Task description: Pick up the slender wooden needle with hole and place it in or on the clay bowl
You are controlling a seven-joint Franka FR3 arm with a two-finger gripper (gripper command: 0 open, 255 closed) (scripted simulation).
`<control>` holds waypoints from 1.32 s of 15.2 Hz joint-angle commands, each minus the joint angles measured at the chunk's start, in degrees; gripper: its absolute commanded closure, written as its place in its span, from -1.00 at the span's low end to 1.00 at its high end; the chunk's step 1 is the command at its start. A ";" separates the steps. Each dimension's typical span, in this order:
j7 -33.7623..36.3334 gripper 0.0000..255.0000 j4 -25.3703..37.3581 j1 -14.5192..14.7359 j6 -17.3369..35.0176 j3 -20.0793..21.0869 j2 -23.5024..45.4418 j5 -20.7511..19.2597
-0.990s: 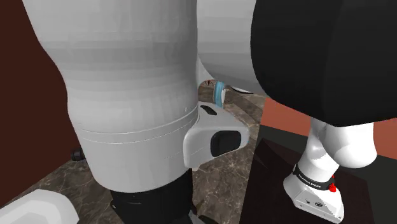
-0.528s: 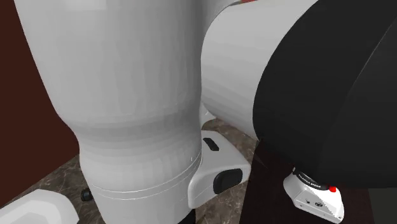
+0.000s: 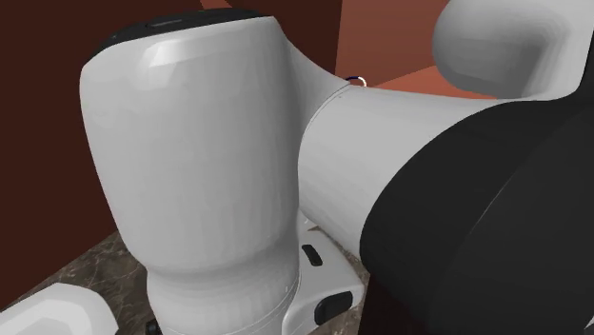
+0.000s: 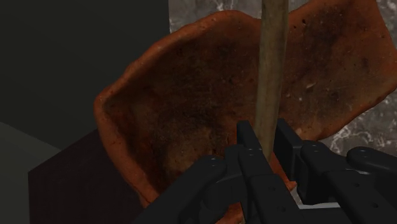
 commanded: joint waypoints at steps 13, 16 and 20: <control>-0.32 -1.00 1.08 -0.25 -1.41 0.06 -0.48 0.40; -0.83 -1.00 5.58 -0.68 -6.56 0.18 -1.42 1.17; -0.83 -1.00 5.58 -0.68 -6.56 0.18 -1.42 1.17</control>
